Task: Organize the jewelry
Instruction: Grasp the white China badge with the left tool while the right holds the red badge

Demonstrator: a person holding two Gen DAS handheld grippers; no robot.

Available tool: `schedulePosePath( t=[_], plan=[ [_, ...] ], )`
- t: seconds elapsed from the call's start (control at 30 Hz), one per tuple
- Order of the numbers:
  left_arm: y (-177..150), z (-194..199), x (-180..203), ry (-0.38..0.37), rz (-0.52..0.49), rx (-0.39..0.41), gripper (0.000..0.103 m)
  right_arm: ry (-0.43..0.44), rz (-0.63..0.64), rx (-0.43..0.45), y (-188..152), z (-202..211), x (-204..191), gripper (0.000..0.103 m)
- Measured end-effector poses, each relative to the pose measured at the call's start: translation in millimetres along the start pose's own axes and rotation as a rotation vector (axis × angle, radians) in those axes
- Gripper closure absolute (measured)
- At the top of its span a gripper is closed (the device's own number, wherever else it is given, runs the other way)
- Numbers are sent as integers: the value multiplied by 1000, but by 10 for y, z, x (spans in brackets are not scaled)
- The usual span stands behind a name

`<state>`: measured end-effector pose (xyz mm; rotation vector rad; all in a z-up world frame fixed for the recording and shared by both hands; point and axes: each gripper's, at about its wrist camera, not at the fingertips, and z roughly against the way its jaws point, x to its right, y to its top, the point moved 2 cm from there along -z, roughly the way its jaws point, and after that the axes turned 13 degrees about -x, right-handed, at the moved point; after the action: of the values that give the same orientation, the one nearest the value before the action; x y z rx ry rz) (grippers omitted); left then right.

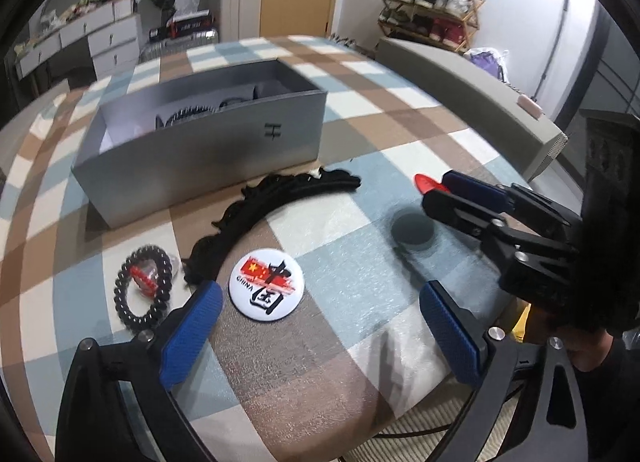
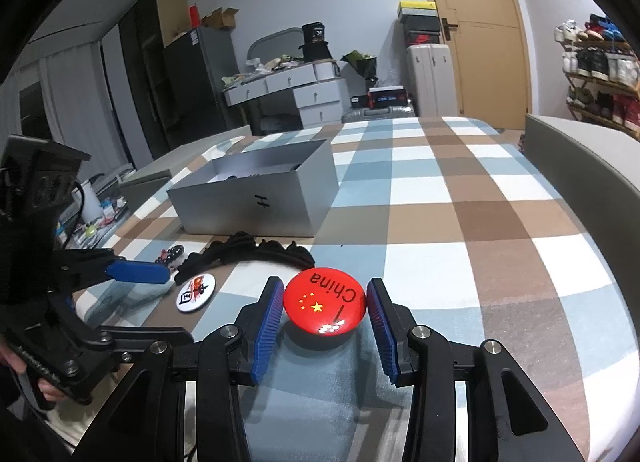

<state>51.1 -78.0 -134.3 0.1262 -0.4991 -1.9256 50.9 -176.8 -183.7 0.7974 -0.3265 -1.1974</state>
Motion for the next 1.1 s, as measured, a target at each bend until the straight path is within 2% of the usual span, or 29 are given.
schedulePosePath(
  t=[0.1, 0.37, 0.5, 0.63, 0.73, 0.8, 1.1],
  plan=[
    [-1, -37, -50, -9, 27, -22, 14, 4, 6, 7, 0, 17, -9, 61],
    [26, -83, -104, 6, 77, -53, 16, 16, 4, -1, -22, -1, -6, 61],
    [66, -109, -71, 65, 55, -72, 32, 20, -3, 3, -32, 1, 4, 61],
    [102, -146, -34, 137, 28, -111, 40, 39, 25, 14, -50, 27, -48, 61],
    [107, -147, -26, 142, 24, -108, 48, 36, 51, 21, -56, 37, -102, 61],
    [120, -140, -21, 140, 21, -103, 64, 33, 53, 20, -65, 31, -109, 61],
    [115, -127, -20, 136, 9, -97, 66, 41, 10, 17, -63, -2, -28, 61]
  ],
)
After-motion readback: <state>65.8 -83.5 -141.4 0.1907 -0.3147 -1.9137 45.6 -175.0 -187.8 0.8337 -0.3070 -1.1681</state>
